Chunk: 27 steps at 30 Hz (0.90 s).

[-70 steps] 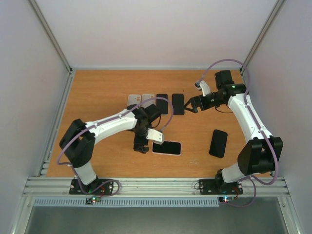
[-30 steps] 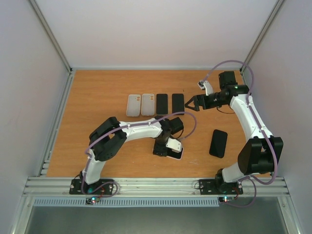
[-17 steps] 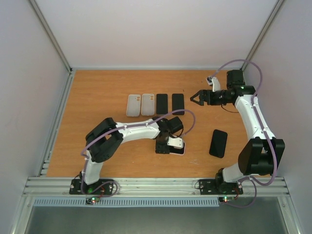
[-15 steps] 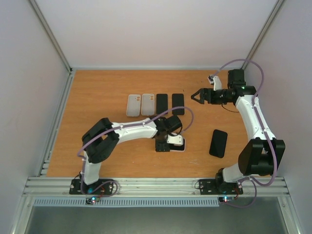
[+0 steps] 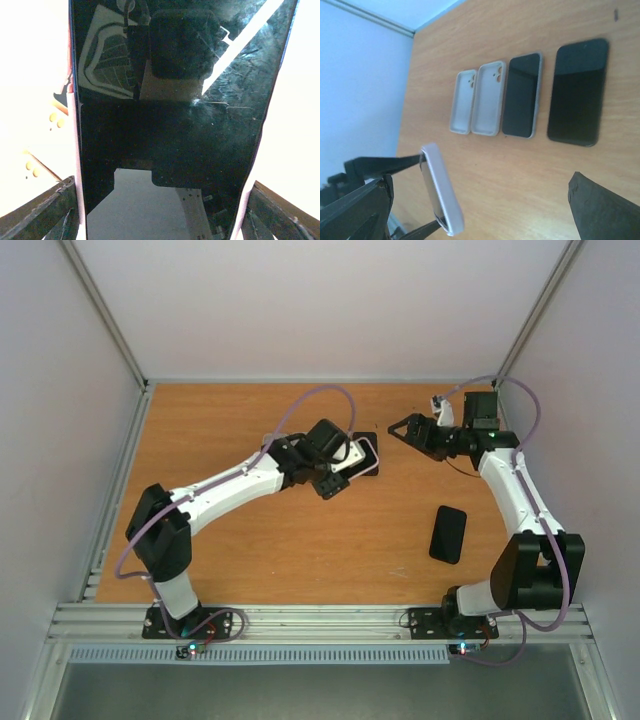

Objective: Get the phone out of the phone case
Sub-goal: Pick up the phone at the center of the board.

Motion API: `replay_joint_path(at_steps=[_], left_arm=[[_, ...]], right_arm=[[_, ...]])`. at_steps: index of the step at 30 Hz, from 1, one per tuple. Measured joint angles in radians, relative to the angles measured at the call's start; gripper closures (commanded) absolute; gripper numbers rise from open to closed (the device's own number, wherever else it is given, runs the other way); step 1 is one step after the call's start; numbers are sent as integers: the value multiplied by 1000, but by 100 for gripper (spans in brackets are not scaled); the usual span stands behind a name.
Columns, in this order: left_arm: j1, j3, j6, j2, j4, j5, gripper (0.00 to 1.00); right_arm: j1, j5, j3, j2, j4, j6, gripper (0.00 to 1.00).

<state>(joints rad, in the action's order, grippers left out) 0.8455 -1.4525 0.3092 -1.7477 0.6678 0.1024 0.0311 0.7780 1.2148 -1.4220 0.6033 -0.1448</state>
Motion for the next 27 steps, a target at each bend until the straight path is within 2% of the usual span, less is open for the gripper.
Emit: replay_joint_path(at_steps=[9,16,19,21,23,27], left_arm=[[-28,-166,-138,0,10,-23,52],[-36,-238,-210,-23,20,-46,52],[-37,-257,-234,-40,27,-58,52],[-37,-268,-251,-46,34,-67,52],[-37,-273,-261,-49,34,-73,52],[-37,-283,-288,-57,35,-77,52]], right_arm=[[-157,68,-72,2,-106,129,10],[-193,72,-58,-23,-160,206,23],[-211,68,-40,-43,-181,232,33],[-220,65,-26,-53,-193,246,42],[-224,59,-10,-60,-201,258,56],[-229,55,14,-76,-216,286,66]])
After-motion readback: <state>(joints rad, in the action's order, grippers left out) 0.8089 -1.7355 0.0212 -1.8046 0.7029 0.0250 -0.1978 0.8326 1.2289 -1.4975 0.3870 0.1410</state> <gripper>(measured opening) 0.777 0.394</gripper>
